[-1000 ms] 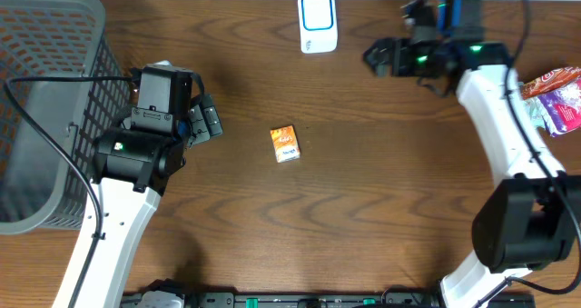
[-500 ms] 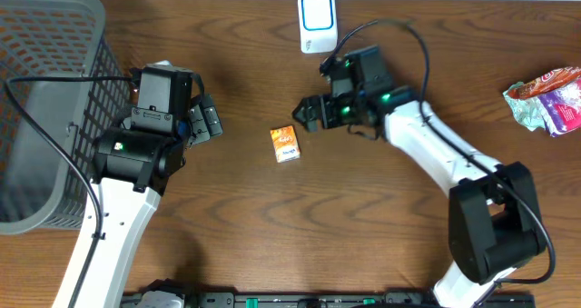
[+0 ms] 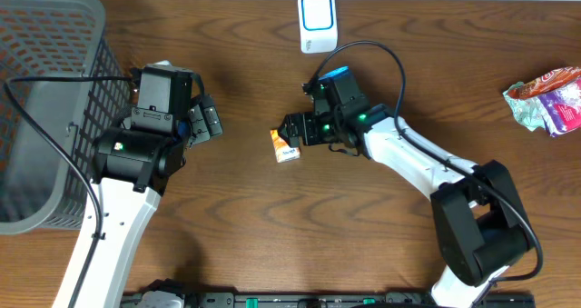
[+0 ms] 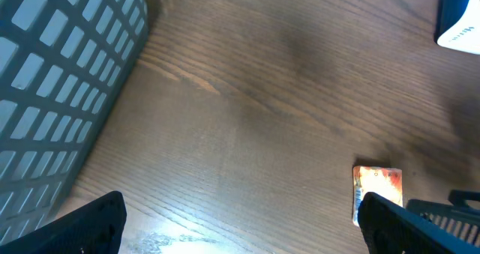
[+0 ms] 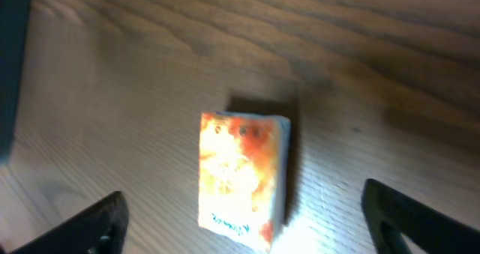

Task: Scan the item barcode
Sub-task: 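Move the right gripper down to the small orange packet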

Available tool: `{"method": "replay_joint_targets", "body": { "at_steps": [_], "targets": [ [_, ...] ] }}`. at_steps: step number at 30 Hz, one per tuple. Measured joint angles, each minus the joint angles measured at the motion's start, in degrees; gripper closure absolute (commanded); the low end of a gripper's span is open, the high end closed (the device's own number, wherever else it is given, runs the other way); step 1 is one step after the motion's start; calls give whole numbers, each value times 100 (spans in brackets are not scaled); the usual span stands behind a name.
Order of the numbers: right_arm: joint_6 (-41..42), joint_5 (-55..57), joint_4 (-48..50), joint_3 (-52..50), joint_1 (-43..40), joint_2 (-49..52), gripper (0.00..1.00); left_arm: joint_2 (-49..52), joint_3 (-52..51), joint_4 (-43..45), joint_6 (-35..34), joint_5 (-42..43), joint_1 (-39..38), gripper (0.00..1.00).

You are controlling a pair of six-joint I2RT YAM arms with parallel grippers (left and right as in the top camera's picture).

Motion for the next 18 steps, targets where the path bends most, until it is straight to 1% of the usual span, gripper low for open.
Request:
{"method": "replay_joint_targets", "body": {
  "at_steps": [1,4,7,10,12,14,16,18],
  "targets": [
    [52,20,85,0,28,37,27,0,0,0,0,0,0,2],
    [282,181,131,0,83,203,36,0,0,0,0,-2,0,2],
    [514,282,188,0,85,442,36,0,0,0,0,0,0,2],
    [645,238,356,0,83,702,34,0,0,0,0,0,0,2],
    [675,157,463,22,85,737,34,0,0,2,0,0,0,2],
    [697,94,466,24,98,758,41,0,0,0,0,0,0,2],
    [723,59,435,24,98,772,51,0,0,-2,0,0,0,2],
    [754,28,387,24,94,787,59,0,0,-2,0,0,0,2]
  ]
}}
